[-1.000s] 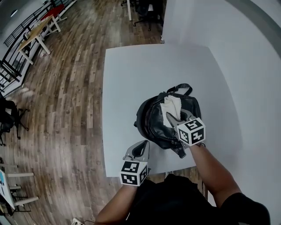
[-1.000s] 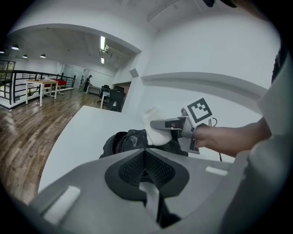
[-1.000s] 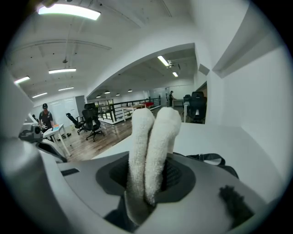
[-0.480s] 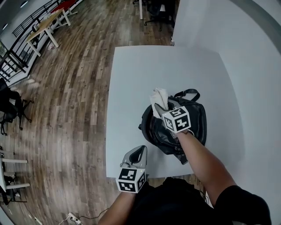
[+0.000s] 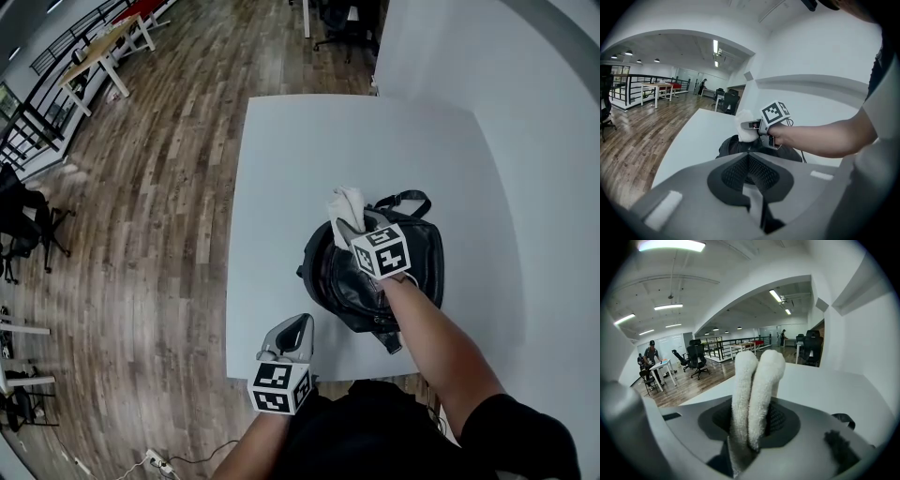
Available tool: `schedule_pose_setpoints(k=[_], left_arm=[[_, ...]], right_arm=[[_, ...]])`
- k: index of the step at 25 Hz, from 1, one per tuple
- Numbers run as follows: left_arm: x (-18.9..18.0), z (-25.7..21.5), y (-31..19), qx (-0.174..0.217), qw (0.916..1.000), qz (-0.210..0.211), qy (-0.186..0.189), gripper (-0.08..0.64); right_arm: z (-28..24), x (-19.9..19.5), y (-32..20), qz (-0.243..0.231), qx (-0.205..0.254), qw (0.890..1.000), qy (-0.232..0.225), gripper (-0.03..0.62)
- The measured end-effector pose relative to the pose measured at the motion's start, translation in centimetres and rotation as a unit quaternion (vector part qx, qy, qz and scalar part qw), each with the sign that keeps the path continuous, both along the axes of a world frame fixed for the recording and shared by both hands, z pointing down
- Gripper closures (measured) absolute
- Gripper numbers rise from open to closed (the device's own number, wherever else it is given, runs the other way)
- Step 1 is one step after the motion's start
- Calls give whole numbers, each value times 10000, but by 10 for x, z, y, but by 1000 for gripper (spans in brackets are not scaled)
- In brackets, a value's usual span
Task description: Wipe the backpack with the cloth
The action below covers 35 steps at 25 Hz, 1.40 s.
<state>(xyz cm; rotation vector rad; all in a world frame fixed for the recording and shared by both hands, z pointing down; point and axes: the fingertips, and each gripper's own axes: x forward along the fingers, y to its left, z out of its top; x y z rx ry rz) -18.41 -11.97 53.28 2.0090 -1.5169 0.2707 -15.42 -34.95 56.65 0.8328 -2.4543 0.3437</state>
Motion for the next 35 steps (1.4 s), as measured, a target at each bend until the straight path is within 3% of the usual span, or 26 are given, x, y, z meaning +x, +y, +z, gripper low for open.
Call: schedule_pose_setpoints(k=[17,35], left_arm=[[34,-4,-15,53,9989,469,0,552],[68,-13,-25,108,9950,994,-11,552]], right_arm=[[-16,87,-26,818,145,9965,-27,465],[-39,193,-33,1680,356,9851,113,465]])
